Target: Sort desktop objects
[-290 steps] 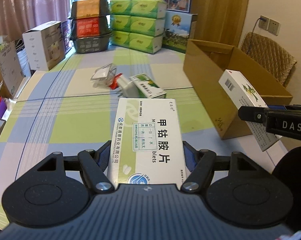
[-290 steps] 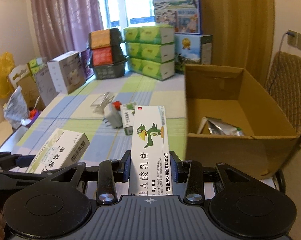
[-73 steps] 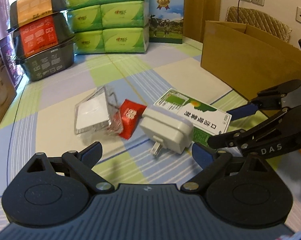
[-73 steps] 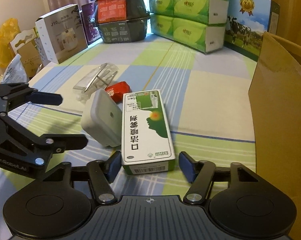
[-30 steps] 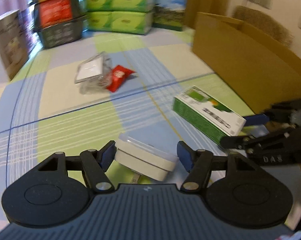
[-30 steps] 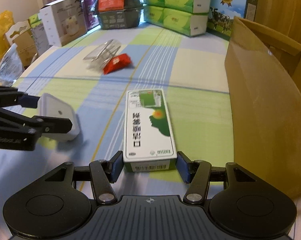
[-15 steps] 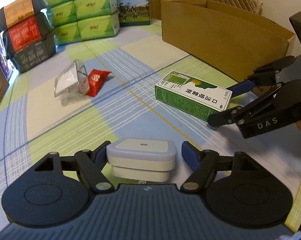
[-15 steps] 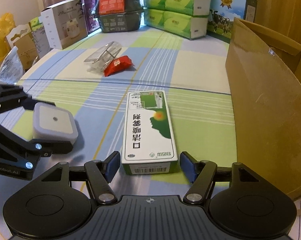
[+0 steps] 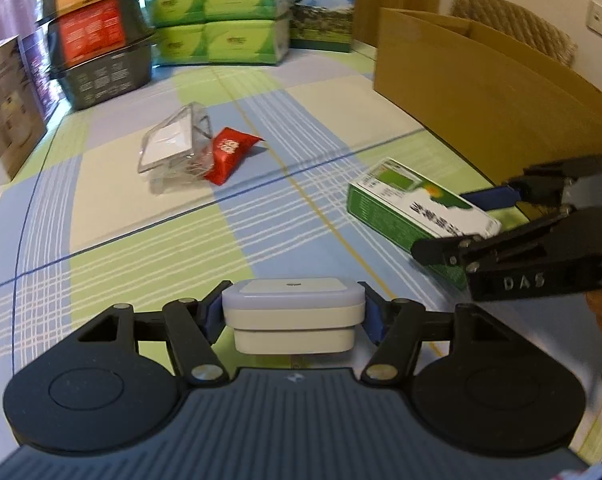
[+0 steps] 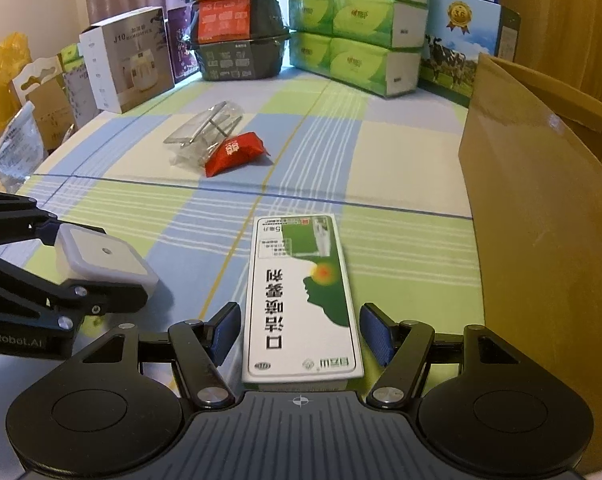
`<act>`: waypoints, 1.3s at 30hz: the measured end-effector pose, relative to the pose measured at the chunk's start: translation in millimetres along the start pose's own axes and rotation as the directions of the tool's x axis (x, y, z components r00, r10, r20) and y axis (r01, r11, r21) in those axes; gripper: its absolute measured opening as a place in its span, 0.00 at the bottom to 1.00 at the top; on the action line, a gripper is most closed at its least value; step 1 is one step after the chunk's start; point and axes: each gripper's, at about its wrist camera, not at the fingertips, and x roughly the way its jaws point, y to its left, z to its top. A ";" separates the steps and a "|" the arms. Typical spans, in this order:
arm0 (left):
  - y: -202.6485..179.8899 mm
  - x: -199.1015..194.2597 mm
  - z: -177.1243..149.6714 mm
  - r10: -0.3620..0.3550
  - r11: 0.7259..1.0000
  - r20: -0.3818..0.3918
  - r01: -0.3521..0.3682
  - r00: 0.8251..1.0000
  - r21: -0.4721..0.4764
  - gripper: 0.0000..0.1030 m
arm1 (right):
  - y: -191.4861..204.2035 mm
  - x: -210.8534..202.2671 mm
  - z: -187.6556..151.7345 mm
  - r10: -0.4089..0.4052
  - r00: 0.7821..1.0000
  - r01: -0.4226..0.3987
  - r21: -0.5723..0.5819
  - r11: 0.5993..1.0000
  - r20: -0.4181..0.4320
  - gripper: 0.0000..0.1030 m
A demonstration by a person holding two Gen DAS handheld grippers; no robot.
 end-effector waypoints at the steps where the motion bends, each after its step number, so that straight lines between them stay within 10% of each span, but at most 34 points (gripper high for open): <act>1: 1.2 0.2 0.7 0.005 1.000 0.003 -0.005 1.000 -0.017 0.59 | -0.3 1.5 0.7 0.001 1.000 -0.001 0.001 1.000 -0.001 0.61; 39: 1.8 5.7 1.6 0.090 0.988 0.001 -0.089 0.996 -0.125 0.59 | -2.4 -0.7 -1.6 0.003 1.000 -0.002 0.058 0.998 -0.021 0.52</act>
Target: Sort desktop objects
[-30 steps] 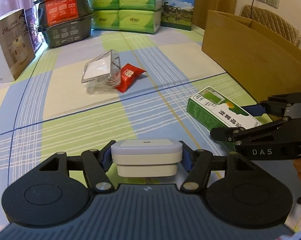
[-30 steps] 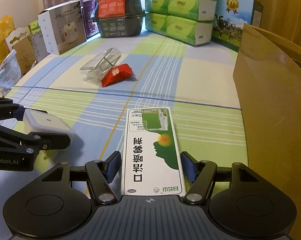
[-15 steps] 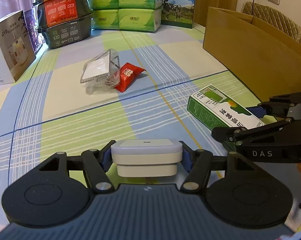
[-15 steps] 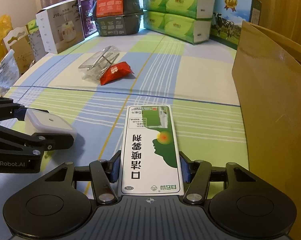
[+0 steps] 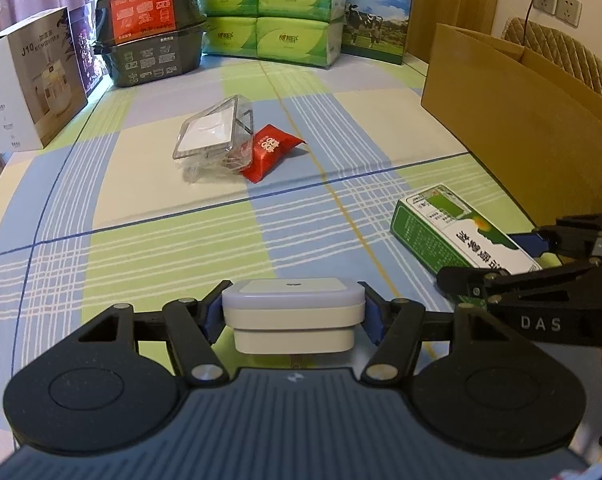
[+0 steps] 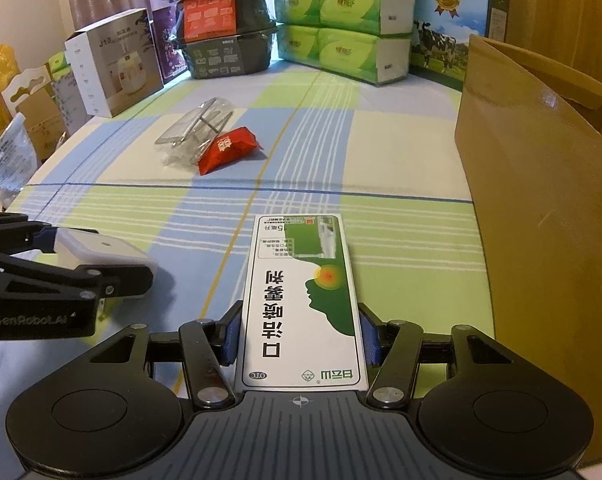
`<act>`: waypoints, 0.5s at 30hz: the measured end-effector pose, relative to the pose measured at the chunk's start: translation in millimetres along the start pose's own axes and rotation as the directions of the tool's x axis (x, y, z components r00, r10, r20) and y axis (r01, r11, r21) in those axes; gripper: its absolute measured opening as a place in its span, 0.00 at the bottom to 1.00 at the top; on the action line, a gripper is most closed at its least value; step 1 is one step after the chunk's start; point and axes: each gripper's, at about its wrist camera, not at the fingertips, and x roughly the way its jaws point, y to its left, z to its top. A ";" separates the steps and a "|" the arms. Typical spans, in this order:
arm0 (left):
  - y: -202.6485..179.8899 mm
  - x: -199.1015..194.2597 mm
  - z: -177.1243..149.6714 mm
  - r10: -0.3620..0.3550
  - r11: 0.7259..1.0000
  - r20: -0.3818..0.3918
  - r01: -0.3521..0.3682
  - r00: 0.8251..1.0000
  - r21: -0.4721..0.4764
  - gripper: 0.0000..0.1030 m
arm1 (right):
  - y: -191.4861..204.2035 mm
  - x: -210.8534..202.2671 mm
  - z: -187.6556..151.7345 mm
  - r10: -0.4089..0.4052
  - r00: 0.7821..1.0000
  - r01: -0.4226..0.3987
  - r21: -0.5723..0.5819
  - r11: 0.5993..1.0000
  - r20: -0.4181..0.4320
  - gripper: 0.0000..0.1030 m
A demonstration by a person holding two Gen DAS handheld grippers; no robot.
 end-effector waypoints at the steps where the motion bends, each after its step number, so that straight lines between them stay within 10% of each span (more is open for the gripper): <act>1: -0.6 -0.4 0.1 -0.002 1.000 0.000 0.002 1.000 -0.001 0.59 | 0.3 -1.5 -0.9 0.000 1.000 0.000 -0.002 1.000 -0.001 0.52; 15: -45.8 -26.2 -26.0 0.008 0.998 -0.010 -0.009 1.000 -0.054 0.58 | -3.2 -47.4 -24.6 -0.015 1.000 0.015 0.050 0.999 -0.004 0.52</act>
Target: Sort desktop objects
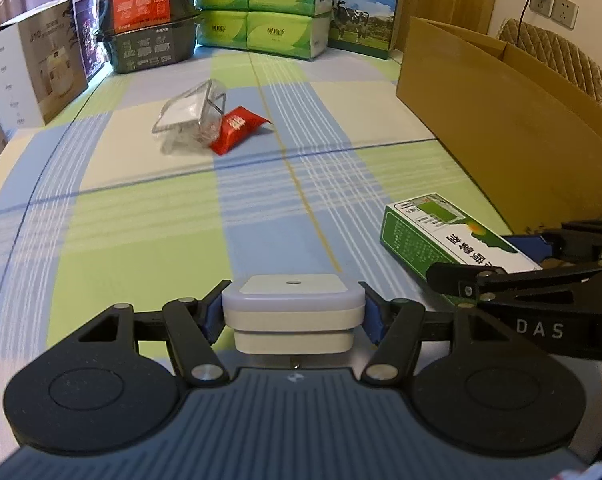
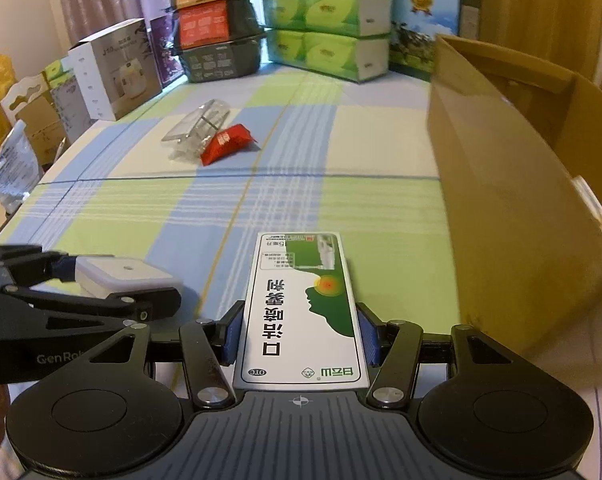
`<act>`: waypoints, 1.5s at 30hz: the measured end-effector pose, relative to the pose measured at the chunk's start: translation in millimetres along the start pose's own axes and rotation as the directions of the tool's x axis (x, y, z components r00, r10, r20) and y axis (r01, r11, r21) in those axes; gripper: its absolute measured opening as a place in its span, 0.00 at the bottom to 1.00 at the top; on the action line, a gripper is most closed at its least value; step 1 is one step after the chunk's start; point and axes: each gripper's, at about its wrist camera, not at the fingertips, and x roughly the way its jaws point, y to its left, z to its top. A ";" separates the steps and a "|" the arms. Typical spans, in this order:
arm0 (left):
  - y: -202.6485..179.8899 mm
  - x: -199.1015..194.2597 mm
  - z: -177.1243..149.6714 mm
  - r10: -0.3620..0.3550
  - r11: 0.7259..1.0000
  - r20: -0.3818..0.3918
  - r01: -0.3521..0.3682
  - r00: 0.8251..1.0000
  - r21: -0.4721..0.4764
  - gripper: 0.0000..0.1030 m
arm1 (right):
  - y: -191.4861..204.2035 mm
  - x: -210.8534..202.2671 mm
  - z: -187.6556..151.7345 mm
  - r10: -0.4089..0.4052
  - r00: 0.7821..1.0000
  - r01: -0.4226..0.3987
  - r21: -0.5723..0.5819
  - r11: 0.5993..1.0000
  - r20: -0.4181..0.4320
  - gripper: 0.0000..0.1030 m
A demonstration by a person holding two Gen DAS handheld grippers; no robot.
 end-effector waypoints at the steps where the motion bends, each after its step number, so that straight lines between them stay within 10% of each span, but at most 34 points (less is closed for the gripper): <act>1: -3.2 -3.2 -2.7 -0.001 1.000 0.000 0.001 1.000 -0.003 0.58 | -1.6 -4.2 -2.4 -0.002 1.000 0.002 0.009 1.000 -0.003 0.51; 21: -30.1 -78.3 -41.4 0.066 0.990 0.011 -0.064 0.998 -0.126 0.58 | -1.5 -86.9 -32.0 0.008 0.999 -0.009 0.023 1.000 0.054 0.51; 45: -84.4 -138.8 -2.9 0.003 0.995 0.158 0.014 0.987 -0.102 0.58 | -43.9 -179.4 -20.4 -0.046 0.975 0.028 0.089 0.996 0.217 0.51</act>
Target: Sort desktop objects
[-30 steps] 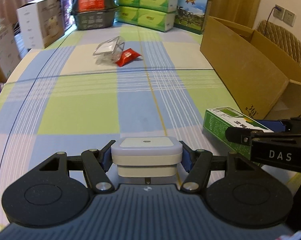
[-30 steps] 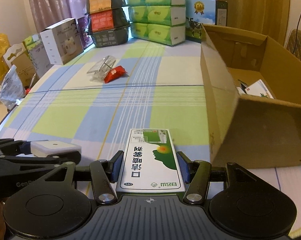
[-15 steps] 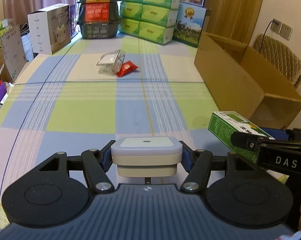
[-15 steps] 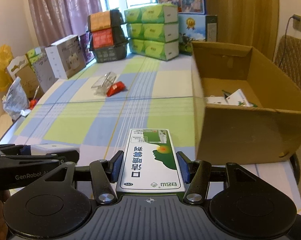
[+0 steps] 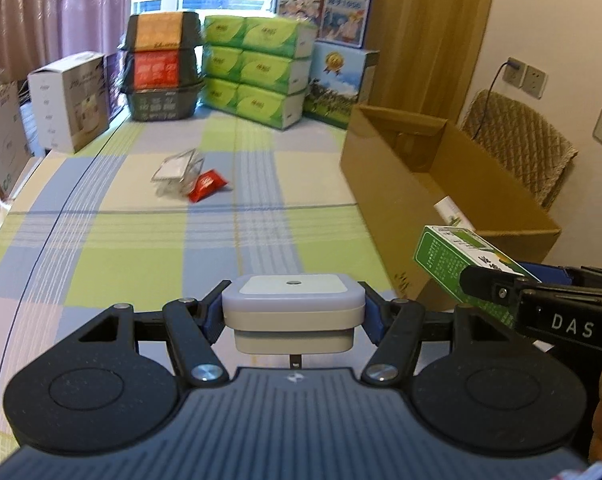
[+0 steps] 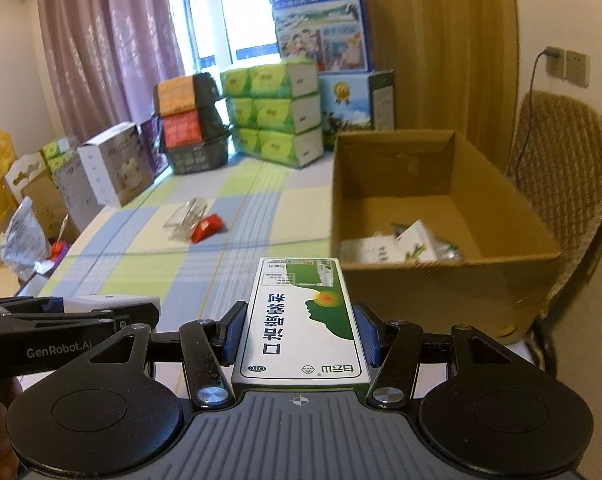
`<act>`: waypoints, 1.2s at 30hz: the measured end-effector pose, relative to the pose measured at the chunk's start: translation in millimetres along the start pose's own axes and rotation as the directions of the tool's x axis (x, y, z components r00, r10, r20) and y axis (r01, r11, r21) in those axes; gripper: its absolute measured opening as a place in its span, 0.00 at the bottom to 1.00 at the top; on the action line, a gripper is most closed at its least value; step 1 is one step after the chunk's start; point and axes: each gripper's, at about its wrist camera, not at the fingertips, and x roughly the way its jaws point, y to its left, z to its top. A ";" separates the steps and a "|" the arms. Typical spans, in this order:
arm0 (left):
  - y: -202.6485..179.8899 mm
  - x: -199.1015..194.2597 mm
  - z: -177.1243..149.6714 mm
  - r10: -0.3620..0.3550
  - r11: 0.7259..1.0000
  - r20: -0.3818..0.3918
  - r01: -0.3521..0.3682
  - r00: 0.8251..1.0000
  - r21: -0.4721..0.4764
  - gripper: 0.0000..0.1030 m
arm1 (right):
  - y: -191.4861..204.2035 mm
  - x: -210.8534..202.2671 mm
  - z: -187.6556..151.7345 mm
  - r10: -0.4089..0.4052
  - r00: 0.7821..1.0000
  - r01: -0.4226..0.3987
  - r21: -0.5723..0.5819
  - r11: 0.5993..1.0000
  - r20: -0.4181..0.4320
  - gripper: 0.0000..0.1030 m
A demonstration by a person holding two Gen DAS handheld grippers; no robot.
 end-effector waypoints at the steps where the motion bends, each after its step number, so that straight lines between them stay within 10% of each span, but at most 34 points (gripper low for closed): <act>1: -3.4 -0.8 2.3 -0.005 1.000 0.006 0.004 1.000 0.004 0.58 | -2.9 -3.6 1.7 -0.005 1.000 0.005 0.000 1.000 0.009 0.51; 36: -111.1 31.8 67.9 -0.167 0.980 0.061 0.159 0.984 0.120 0.58 | -110.0 -24.7 38.3 -0.170 0.982 0.159 0.121 0.980 0.085 0.51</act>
